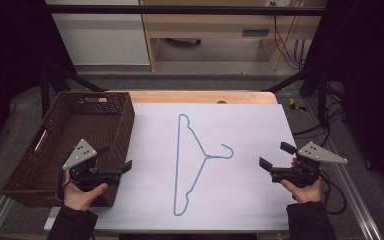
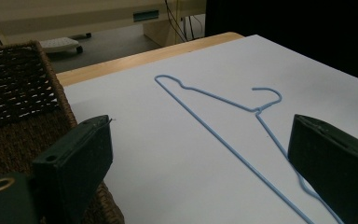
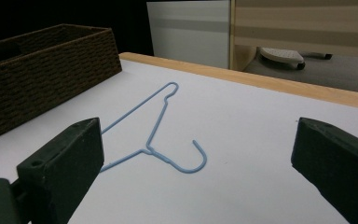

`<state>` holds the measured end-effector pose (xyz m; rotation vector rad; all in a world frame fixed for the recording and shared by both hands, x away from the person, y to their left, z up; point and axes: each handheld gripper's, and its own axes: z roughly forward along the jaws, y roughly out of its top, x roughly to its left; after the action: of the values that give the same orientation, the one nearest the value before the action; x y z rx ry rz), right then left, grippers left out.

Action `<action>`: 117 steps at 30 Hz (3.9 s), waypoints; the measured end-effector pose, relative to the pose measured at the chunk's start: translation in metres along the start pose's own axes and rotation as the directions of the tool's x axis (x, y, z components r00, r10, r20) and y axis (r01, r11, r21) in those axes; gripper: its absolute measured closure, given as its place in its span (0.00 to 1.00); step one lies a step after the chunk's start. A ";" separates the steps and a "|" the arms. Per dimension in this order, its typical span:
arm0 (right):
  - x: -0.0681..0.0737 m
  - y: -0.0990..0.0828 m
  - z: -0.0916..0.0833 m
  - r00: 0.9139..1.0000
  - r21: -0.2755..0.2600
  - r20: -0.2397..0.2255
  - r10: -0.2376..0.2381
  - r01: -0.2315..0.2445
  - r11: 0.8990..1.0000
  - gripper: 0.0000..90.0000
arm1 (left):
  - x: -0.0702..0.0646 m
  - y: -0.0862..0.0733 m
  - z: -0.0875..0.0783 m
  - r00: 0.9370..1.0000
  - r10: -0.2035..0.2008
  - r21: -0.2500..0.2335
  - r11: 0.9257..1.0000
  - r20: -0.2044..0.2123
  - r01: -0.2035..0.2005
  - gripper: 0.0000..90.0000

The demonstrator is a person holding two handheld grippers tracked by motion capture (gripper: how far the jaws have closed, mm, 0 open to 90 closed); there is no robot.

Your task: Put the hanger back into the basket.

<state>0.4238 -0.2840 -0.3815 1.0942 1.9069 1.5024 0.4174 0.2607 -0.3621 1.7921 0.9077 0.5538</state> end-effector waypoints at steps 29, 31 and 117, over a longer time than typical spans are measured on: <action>0.002 0.000 0.000 1.000 0.021 0.013 -0.004 0.004 1.000 0.02 | -0.049 0.003 0.035 0.996 0.044 0.080 0.996 0.075 -0.050 0.08; 0.002 -0.001 0.000 1.000 0.021 0.016 -0.008 0.008 1.000 0.03 | -0.054 0.003 0.039 0.995 0.051 0.091 0.994 0.086 -0.059 0.08; 0.002 -0.004 0.009 1.000 0.071 0.019 -0.014 0.012 0.997 0.03 | -0.126 0.000 0.212 0.984 0.080 0.442 0.886 0.157 -0.142 0.36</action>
<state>0.4279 -0.2776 -0.3876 1.1207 1.9638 1.4223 0.4925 0.0388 -0.4388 2.2862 0.8924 0.2977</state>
